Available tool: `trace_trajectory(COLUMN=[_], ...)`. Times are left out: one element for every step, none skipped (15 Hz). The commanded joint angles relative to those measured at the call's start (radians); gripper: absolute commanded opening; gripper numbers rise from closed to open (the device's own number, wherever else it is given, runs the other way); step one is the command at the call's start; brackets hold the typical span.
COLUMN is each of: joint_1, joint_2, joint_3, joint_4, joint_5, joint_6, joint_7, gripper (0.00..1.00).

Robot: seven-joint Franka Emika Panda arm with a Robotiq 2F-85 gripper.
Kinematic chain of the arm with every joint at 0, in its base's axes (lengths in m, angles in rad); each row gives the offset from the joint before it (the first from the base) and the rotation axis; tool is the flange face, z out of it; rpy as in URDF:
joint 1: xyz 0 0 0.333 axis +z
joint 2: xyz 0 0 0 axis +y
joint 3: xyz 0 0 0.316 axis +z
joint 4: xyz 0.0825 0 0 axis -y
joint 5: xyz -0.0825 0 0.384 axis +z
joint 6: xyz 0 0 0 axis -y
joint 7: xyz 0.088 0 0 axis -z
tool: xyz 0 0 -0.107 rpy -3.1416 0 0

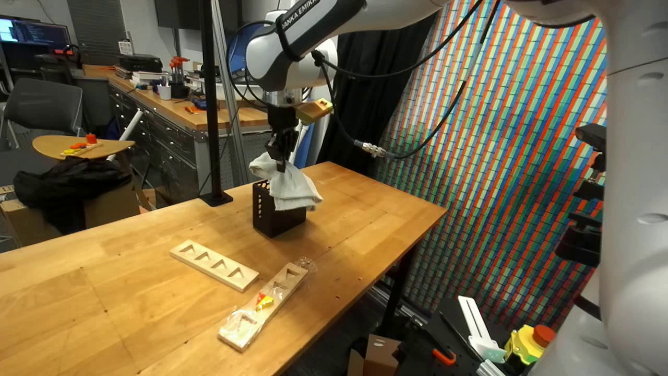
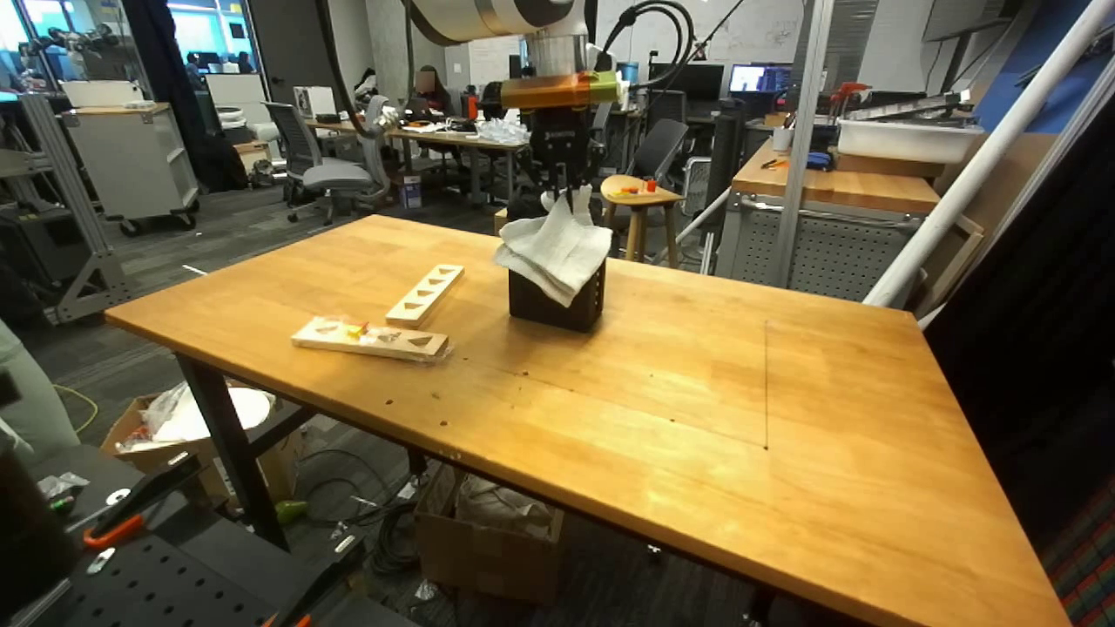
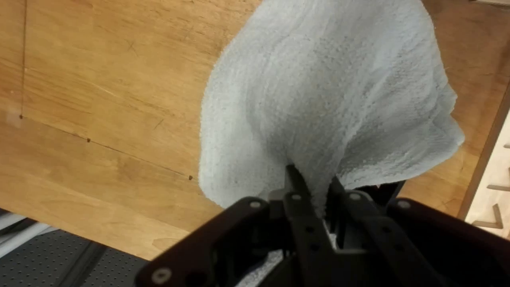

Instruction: Put the white towel in the black box

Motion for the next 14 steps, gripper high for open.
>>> trace_trajectory(joint_1=[-0.018,-0.021,-0.024,-0.027,-0.029,-0.031,-0.034,-0.038,-0.041,-0.045,-0.048,-0.053,-0.057,-0.061], joint_2=[0.053,0.065,0.079,0.090,0.103,0.114,0.121,0.129,0.133,0.138,0.143,0.149,0.156,0.163], joint_3=[0.009,0.012,0.015,0.018,0.021,0.024,0.028,0.031,0.034,0.038,0.040,0.044,0.047,0.050], joint_4=[0.044,0.046,0.049,0.053,0.058,0.062,0.065,0.068,0.070,0.074,0.077,0.080,0.083,0.086], joint_5=[0.053,0.066,0.078,0.089,0.100,0.112,0.123,0.133,0.144,0.156,0.165,0.178,0.189,0.200], joint_6=[0.027,0.034,0.036,0.038,0.037,0.039,0.040,0.042,0.043,0.044,0.048,0.051,0.054,0.056], joint_7=[-0.026,-0.028,-0.029,-0.032,-0.033,-0.036,-0.039,-0.042,-0.046,-0.051,-0.057,-0.063,-0.071,-0.078], gripper=[0.12,0.12,0.12,0.12,0.12,0.12,0.12,0.12,0.12,0.12,0.12,0.12,0.12,0.12])
